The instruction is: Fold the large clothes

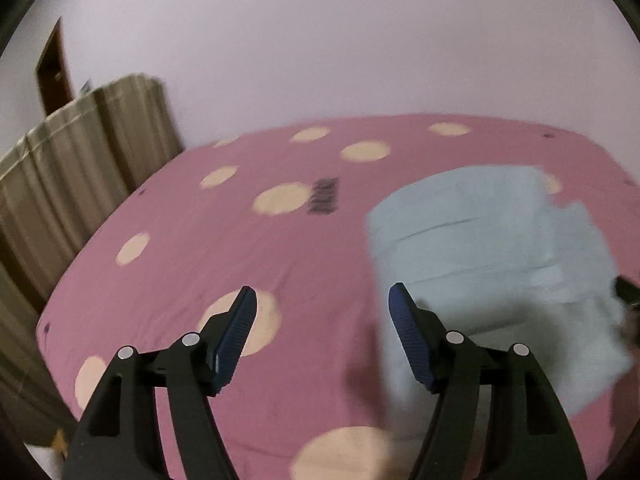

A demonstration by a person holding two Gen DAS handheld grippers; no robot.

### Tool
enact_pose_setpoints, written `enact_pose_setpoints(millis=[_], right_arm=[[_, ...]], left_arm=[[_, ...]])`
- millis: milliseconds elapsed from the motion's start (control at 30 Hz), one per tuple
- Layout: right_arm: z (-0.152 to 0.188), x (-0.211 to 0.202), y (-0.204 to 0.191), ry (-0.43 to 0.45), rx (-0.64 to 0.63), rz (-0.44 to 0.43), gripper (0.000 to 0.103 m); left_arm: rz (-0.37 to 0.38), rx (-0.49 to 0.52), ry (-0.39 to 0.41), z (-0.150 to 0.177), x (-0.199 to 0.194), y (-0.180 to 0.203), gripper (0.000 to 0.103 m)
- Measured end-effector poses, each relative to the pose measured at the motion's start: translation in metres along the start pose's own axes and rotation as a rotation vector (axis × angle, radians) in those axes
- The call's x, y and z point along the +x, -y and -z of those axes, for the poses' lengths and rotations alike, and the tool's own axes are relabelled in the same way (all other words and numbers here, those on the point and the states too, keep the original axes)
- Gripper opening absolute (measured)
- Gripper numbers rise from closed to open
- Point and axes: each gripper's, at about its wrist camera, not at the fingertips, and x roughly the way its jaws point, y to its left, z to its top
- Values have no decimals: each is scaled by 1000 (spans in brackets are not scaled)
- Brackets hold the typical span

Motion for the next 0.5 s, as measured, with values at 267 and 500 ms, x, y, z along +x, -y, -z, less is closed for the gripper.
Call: enact_pose_setpoints(millis=[267,500], right_arm=[[-26,13,-50,-8,-30,-60,78],[-22,54,-62,-119,-14,-67,80]], left_arm=[[11,-34,-72,17,35,-18,68],[63,-24,-98,25,54,-6,68]])
